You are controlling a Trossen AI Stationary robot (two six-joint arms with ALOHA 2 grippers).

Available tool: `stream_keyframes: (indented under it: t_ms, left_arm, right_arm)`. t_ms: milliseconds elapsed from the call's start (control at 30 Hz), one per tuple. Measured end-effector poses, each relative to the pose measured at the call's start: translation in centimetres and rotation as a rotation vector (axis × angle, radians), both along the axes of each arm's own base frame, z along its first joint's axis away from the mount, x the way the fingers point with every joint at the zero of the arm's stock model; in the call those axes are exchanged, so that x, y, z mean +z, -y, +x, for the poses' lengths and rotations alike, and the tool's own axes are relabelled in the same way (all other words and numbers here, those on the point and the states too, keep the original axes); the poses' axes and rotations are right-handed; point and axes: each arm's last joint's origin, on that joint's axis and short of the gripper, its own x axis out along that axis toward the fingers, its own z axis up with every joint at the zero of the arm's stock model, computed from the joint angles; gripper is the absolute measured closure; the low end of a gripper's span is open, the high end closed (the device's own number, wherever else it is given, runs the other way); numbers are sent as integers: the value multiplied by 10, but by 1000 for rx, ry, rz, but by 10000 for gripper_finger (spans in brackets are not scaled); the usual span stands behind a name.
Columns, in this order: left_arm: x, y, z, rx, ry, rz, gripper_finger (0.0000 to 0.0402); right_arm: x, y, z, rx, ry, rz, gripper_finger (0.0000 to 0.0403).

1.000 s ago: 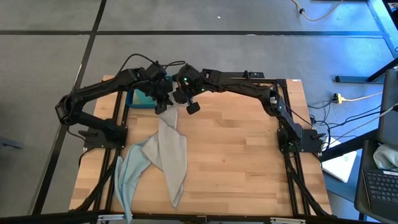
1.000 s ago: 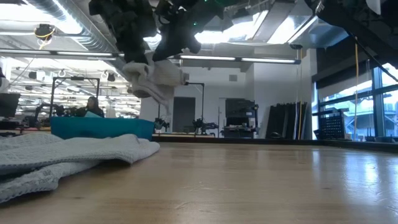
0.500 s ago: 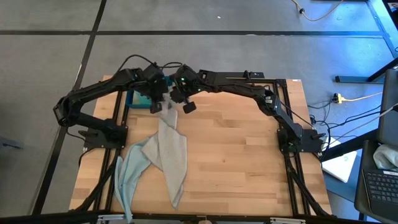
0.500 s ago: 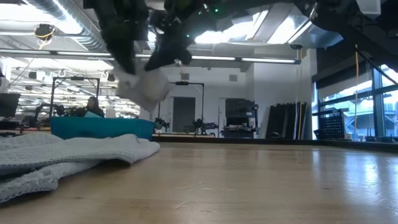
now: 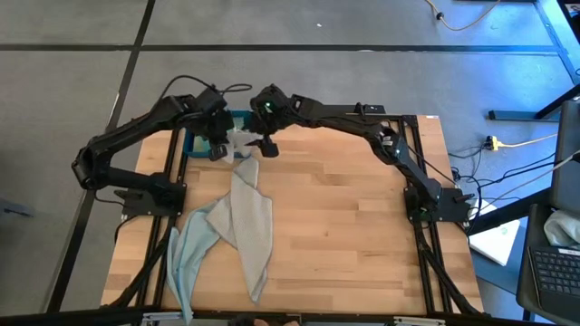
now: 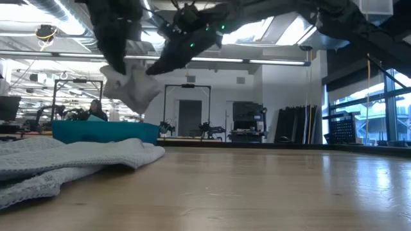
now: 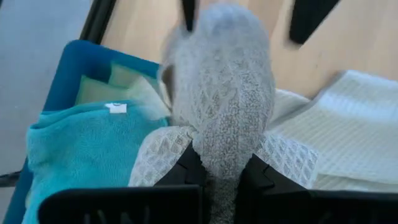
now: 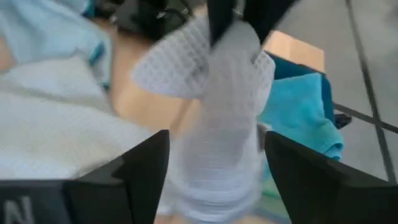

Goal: Fold microfiber towels
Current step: Put the right gray towel into the blue bin

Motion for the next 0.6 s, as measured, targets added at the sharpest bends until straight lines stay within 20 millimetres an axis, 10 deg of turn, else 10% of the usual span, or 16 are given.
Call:
stream_keyframes:
  t_ms: [367,600]
  left_arm:
    - [33,9,-12,9,99,28,376]
    - [31,9,-16,20,37,36,372]
  right_arm:
    - [-24,9,16,-67,53,-27,138]
    - [-16,11,17,-60,98,-57,223]
